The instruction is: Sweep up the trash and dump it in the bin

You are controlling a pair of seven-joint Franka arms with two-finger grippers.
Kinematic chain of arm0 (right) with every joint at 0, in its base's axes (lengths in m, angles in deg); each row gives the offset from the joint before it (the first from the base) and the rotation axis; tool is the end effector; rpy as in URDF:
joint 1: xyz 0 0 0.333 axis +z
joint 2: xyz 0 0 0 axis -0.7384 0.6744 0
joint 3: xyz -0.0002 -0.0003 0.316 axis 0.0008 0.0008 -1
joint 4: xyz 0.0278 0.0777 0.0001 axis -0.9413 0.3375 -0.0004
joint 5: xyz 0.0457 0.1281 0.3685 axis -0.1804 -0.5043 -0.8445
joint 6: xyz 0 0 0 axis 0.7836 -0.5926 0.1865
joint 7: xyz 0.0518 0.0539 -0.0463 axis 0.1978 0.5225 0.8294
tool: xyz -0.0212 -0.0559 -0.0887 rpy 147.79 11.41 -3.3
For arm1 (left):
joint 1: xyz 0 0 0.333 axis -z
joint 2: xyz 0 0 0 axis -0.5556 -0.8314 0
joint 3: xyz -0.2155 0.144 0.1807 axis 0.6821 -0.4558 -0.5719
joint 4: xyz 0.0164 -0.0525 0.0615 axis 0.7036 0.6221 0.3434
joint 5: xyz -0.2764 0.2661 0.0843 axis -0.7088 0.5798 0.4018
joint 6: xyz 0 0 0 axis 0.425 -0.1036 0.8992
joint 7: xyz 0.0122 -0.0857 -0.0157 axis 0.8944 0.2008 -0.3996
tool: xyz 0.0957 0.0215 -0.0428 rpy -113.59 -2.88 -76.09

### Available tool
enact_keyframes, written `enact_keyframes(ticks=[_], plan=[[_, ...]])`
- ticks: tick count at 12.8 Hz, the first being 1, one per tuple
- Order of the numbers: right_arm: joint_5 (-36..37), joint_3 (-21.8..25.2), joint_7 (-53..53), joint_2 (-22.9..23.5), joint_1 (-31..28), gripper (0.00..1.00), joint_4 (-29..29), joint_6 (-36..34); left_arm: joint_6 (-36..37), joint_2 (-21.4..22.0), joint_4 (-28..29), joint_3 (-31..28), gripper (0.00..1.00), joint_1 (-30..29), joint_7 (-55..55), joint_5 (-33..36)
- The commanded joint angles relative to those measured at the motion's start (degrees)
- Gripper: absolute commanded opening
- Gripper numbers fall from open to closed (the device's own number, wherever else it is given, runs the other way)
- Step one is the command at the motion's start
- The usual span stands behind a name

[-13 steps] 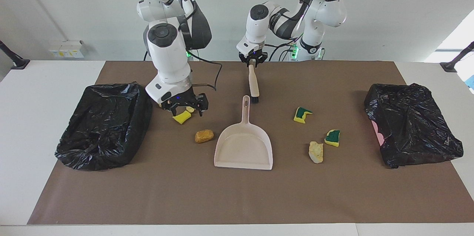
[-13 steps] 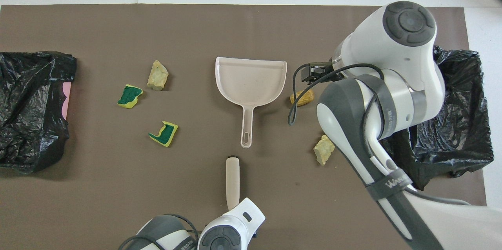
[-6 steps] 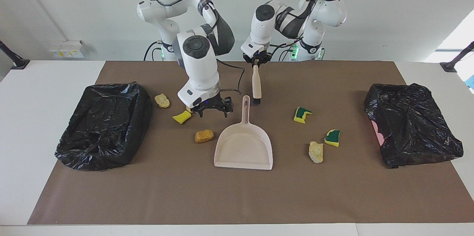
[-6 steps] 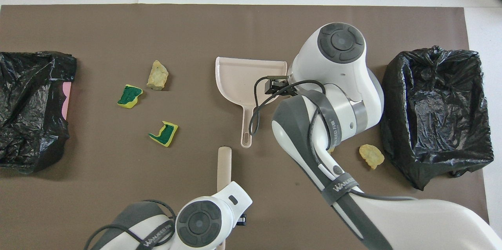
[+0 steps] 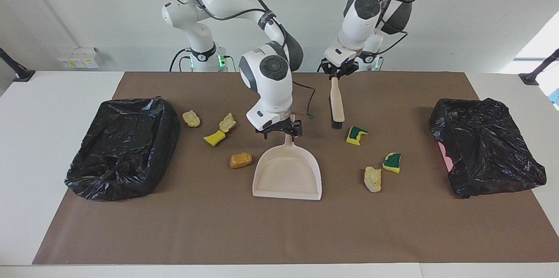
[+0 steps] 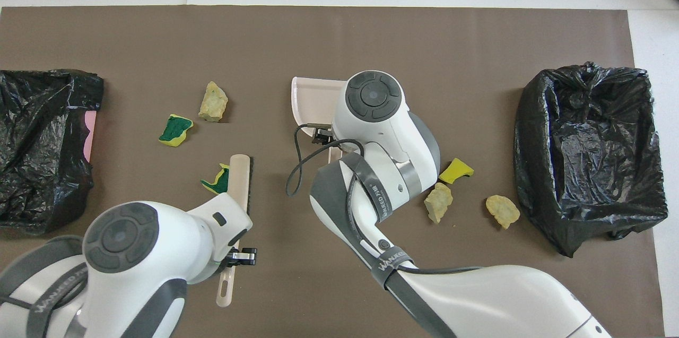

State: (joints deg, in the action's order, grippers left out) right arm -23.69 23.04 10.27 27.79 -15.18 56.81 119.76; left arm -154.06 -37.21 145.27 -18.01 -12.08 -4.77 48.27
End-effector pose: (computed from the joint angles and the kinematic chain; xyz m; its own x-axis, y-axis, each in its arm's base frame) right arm 0.5825 0.3693 0.3685 0.9878 -0.1551 -0.0171 -0.1557 -0.9865 -0.0499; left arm 0.3770 -0.2195 0.4510 0.9793 -0.1011 -0.1753 -0.0941 -0.9944 0.0481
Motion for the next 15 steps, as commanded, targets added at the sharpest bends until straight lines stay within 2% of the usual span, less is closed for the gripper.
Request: enact_keyframes(ticks=[1,5,6,8,10,11,12,14,15], plan=[[0.6,0.1,-3.4,0.8,2.2,1.00,-0.4,2.1,1.2,-1.6,-2.0,0.8,0.00,-7.1,6.0,2.7],[0.7,0.1,-4.0,-0.1,3.2,0.99,1.5,1.5,0.0,-6.8,-7.5,0.8,0.00,-16.6,13.4,6.1],[0.7,0.2,-4.0,-0.3,3.2,0.96,2.1,1.5,-0.7,-7.8,-8.4,0.8,0.00,-19.2,15.8,6.1],[0.7,0.2,-4.1,-0.7,3.4,0.81,3.1,1.5,-3.0,-11.0,-11.4,0.8,0.00,-22.2,19.3,6.3],[0.8,0.2,-4.1,-1.4,3.5,0.64,3.8,1.5,-2.8,-18.5,-17.2,0.8,0.00,-22.4,19.3,11.1],[1.2,0.1,-3.8,-1.4,3.5,0.56,3.8,1.5,-2.8,-20.6,-18.2,0.8,0.00,-22.5,19.3,13.0],[1.6,0.1,-3.8,-1.4,3.5,0.42,3.8,1.4,-3.1,-21.7,-18.1,0.8,0.00,-23.1,19.4,13.9],[2.2,0.1,-3.7,-1.4,3.6,0.02,3.6,0.9,-4.2,-22.5,-18.1,0.8,0.00,-24.1,19.4,14.2],[3.4,0.1,-3.3,-1.4,3.5,0.00,3.3,0.9,-5.6,-23.0,-18.0,0.8,0.00,-24.1,19.3,14.2]])
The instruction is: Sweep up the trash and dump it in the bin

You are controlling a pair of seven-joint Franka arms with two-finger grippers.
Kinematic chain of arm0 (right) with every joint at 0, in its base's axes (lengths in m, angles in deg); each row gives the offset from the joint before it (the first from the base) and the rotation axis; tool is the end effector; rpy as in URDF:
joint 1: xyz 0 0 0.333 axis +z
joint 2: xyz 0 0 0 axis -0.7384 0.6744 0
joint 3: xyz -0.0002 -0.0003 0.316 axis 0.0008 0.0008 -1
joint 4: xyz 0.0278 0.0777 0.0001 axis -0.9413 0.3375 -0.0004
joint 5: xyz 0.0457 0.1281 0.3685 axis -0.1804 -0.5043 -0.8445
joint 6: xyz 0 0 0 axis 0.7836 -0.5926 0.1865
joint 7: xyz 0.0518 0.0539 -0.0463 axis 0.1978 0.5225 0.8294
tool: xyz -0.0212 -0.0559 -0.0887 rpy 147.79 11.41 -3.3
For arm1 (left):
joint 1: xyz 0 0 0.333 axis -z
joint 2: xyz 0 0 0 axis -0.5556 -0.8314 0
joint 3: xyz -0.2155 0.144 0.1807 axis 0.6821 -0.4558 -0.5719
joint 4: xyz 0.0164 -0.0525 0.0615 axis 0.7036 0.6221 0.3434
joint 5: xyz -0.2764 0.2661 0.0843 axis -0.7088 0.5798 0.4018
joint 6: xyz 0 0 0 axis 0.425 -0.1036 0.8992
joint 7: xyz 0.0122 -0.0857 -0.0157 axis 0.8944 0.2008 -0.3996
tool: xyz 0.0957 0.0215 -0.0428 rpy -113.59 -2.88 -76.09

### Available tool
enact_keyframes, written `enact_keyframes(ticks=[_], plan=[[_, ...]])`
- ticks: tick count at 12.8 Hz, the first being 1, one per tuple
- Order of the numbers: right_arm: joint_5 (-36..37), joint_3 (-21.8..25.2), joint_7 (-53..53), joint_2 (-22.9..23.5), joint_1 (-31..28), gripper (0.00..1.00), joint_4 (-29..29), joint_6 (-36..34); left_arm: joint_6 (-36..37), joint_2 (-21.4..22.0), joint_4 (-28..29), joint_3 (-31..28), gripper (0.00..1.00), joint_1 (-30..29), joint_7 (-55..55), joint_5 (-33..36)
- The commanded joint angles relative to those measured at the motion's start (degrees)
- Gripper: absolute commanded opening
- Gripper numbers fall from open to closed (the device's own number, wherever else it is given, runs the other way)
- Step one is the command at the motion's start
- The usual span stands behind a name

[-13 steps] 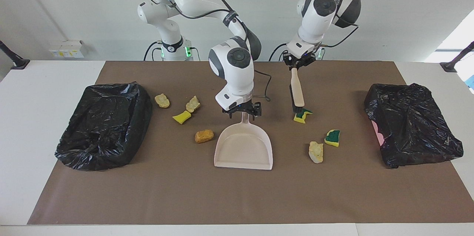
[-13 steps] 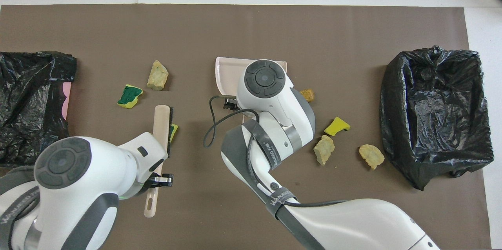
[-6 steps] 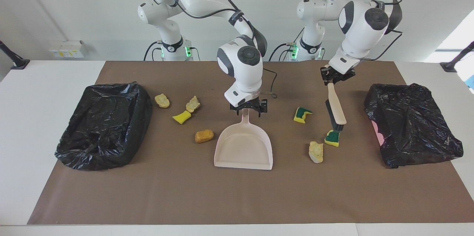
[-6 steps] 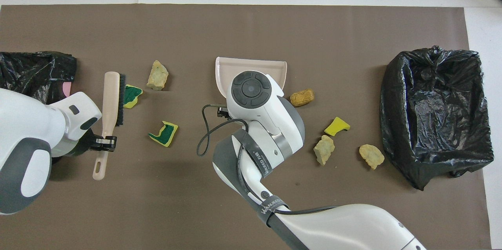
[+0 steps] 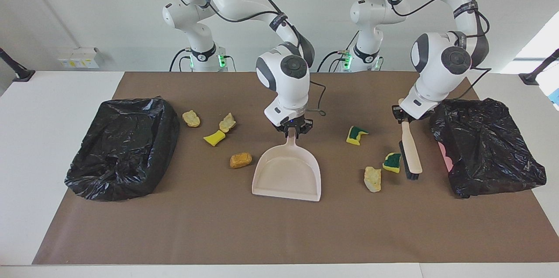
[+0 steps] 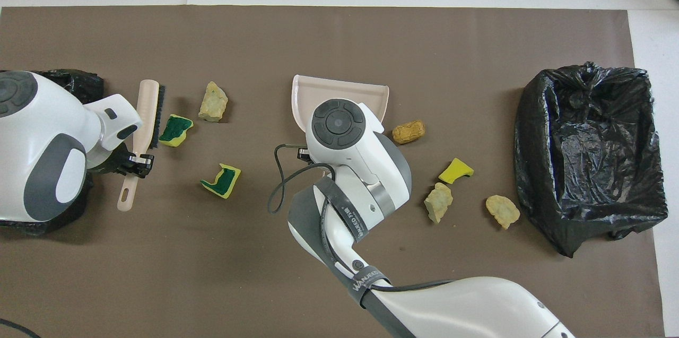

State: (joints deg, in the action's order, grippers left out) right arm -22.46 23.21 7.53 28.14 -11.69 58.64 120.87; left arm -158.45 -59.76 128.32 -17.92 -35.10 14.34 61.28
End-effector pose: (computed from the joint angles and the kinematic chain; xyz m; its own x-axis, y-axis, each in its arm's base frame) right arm 0.5570 0.3989 0.3511 0.9905 -0.1361 -0.0187 -0.1364 -0.9904 -0.0211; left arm 0.5469 -0.0467 0.3958 0.9784 -0.1216 -0.1674 -0.1321 -0.9898 -0.0532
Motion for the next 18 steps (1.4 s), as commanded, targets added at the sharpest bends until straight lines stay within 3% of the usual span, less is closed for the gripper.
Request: enact_keyframes(ticks=[1,3,6,11,15,18], plan=[[2.8,-0.1,-0.5,-1.7,0.0,0.00,1.3,-0.3,-2.3,-2.2,-0.7,0.7,0.00,-1.3,0.1,2.0],[2.0,-1.0,2.0,-1.6,0.0,0.00,1.0,0.2,-3.6,-2.2,0.4,0.7,0.00,-0.6,0.0,2.2],[2.5,-1.1,8.3,-3.5,-0.1,0.00,0.7,-1.3,-4.2,1.3,7.1,1.2,0.00,-0.1,0.4,2.1],[2.8,-0.7,40.7,-7.1,-3.3,0.00,0.9,-10.9,-2.3,2.9,8.3,1.3,0.00,8.7,-2.9,-3.6],[4.6,-0.7,63.9,-8.4,-4.7,0.00,2.8,-13.4,-2.0,1.7,1.1,0.8,0.00,9.4,-1.9,-2.3],[6.4,-0.6,76.0,-9.7,-4.9,0.00,6.1,-12.7,-2.9,-4.7,-8.8,0.8,0.00,7.2,2.8,4.9]])
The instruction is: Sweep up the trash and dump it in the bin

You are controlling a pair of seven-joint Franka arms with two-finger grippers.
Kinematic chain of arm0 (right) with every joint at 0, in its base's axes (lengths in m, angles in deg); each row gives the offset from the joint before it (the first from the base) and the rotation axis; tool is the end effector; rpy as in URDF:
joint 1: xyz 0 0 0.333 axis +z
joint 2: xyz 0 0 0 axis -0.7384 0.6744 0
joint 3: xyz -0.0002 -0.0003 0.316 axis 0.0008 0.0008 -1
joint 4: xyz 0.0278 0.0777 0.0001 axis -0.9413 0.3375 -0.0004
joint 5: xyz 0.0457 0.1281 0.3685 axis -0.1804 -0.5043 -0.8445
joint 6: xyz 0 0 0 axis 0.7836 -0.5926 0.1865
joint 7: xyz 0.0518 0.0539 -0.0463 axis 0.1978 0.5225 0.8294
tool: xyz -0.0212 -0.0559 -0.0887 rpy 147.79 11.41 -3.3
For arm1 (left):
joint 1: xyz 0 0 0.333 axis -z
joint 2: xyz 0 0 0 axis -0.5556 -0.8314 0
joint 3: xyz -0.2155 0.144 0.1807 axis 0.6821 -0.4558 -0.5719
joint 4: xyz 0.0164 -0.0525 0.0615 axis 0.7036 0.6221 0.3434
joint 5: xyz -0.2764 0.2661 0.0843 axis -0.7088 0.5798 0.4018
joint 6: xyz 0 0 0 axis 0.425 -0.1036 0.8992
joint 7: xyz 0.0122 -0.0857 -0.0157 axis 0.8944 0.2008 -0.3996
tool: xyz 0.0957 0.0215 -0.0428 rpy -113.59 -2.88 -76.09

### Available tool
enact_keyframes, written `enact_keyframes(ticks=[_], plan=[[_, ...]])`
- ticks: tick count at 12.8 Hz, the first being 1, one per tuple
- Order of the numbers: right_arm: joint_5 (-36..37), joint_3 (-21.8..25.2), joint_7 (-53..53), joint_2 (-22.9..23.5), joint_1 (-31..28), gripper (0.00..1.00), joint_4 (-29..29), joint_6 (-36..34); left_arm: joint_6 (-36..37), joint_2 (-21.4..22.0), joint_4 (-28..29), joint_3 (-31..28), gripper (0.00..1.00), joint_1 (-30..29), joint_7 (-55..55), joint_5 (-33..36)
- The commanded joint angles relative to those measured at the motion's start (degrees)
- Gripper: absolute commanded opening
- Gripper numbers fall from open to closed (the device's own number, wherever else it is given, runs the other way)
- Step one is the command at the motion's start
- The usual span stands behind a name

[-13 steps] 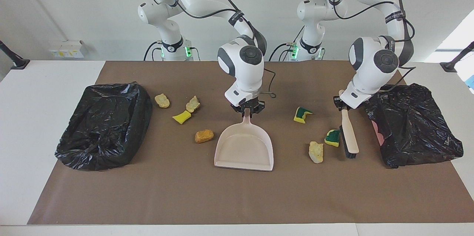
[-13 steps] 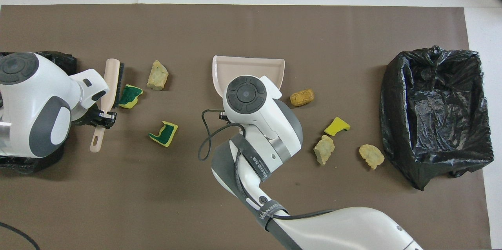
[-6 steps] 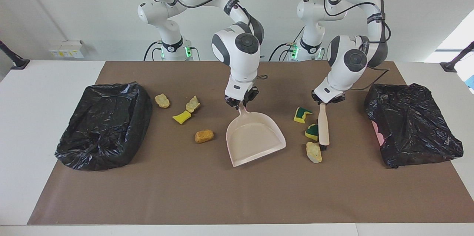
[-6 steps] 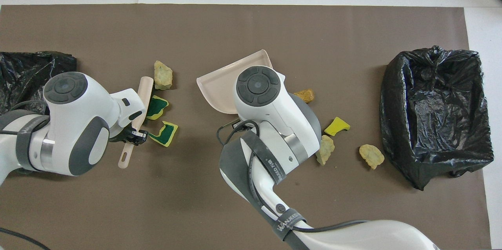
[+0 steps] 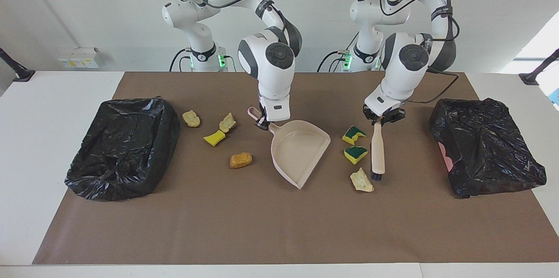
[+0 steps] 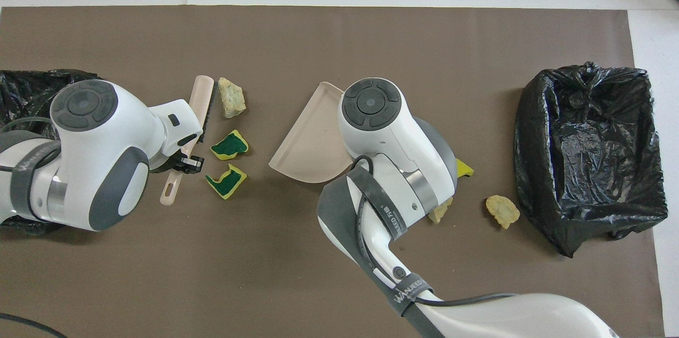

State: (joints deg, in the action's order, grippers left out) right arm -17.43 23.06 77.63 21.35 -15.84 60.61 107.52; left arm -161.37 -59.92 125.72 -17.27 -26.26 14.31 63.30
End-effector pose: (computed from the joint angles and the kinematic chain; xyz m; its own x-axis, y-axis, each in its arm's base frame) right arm 0.5540 0.3337 0.3957 0.4884 0.8590 -0.1536 0.8670 -0.4977 -0.0265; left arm 0.5485 -0.1386 0.4187 0.9510 -0.2998 -0.0754 -0.3057 -0.9484 -0.0845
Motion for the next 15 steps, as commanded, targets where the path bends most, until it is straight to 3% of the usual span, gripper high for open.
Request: enact_keyframes(ticks=[1,3,6,10,12,15], plan=[[1.8,-0.5,9.8,-3.5,-1.2,0.00,5.4,1.3,-1.2,-4.9,-6.6,0.1,0.00,-2.4,5.5,2.9],[2.4,-0.5,13.9,-3.5,-2.0,0.00,5.7,1.2,-6.7,-8.1,-6.9,0.1,0.00,-2.7,7.1,3.9],[3.1,-0.6,14.6,-3.5,-1.7,0.00,6.6,1.2,-6.1,-10.0,-6.5,0.1,0.00,-2.8,7.2,7.1],[3.2,-0.6,14.5,-3.8,-1.1,0.00,7.4,1.2,-3.5,-7.5,-0.3,0.4,0.00,-0.7,6.0,6.9],[3.2,-0.6,14.1,-3.8,-0.9,0.00,8.4,1.5,0.6,-5.1,2.8,0.8,0.00,0.9,-0.2,6.1],[3.2,-0.6,14.1,-4.7,-0.9,0.00,10.7,4.1,0.6,-2.2,7.4,0.9,0.00,5.6,-0.5,1.6]])
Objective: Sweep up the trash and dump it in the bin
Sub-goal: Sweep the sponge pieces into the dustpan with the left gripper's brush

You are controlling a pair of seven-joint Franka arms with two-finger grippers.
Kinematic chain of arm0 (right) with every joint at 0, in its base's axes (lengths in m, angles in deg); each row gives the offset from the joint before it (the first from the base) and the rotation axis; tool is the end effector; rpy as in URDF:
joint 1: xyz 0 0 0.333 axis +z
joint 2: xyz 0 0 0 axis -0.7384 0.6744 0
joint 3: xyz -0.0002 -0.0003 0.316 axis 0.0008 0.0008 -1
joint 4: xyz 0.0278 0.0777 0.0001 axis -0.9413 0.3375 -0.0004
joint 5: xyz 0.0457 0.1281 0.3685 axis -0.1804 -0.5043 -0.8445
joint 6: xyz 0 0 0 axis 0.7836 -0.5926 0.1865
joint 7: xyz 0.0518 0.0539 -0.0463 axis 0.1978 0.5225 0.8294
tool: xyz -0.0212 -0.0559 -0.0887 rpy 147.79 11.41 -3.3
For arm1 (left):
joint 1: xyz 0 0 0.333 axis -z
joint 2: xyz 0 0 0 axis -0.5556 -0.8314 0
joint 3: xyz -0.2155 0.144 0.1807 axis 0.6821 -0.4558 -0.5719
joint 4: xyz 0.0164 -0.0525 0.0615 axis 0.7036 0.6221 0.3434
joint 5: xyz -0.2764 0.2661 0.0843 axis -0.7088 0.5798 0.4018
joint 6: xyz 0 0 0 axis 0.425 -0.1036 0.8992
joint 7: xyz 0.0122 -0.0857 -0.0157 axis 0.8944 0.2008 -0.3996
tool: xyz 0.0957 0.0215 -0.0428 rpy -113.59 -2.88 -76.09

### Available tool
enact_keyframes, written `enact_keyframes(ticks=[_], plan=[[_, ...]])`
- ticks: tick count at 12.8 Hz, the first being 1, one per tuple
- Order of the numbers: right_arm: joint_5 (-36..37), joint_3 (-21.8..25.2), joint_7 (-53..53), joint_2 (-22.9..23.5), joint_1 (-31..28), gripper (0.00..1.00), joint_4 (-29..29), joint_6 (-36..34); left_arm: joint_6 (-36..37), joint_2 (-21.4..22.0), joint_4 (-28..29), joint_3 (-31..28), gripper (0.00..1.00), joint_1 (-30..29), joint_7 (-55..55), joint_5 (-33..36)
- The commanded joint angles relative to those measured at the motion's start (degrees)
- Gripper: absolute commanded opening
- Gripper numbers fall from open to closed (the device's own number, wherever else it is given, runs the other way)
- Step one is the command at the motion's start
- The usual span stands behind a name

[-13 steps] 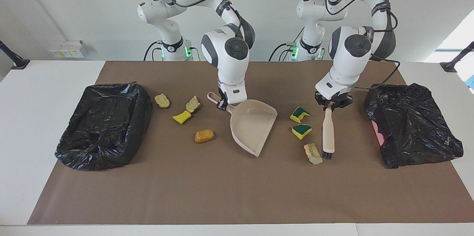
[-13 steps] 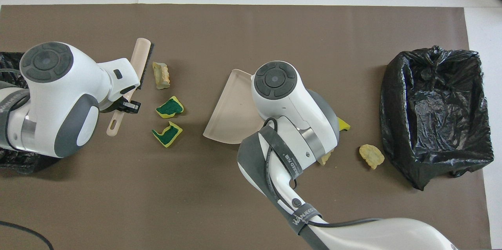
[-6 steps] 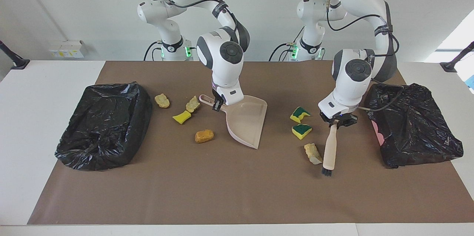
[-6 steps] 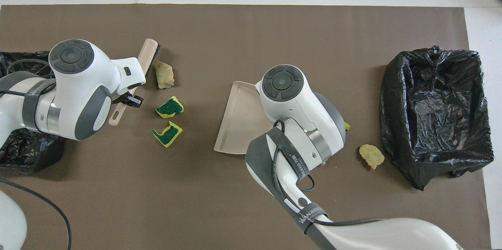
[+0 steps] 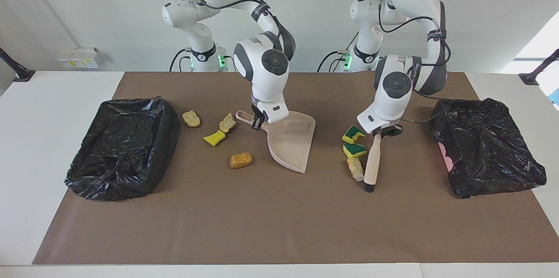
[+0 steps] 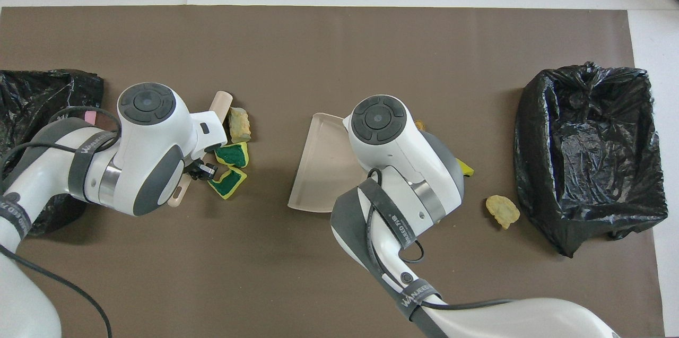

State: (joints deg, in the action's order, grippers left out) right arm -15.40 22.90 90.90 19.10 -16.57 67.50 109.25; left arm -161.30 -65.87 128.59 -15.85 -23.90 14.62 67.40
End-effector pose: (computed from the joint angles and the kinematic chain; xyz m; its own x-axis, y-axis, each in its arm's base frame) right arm 0.5376 0.3132 0.3690 0.2645 0.9434 -0.1999 0.9561 -0.2836 -0.0733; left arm 0.5322 -0.1673 0.3393 0.8922 -0.3891 -0.2292 -0.4215 -0.8997 -0.1133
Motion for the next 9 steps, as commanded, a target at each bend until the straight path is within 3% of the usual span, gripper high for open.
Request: enact_keyframes(ticks=[1,6,9], plan=[[1.1,-0.4,0.8,-2.4,-0.2,0.00,3.9,2.6,0.5,4.0,4.6,-0.6,0.00,5.7,-1.6,-5.2],[2.7,-0.4,0.9,-2.5,-0.1,0.00,3.9,3.2,-4.8,4.3,4.8,-0.6,0.00,14.0,-3.1,-18.1],[4.7,-0.5,1.2,-2.6,0.9,0.00,4.0,4.4,-3.1,4.5,4.2,-0.9,0.00,13.4,-7.2,-22.4]])
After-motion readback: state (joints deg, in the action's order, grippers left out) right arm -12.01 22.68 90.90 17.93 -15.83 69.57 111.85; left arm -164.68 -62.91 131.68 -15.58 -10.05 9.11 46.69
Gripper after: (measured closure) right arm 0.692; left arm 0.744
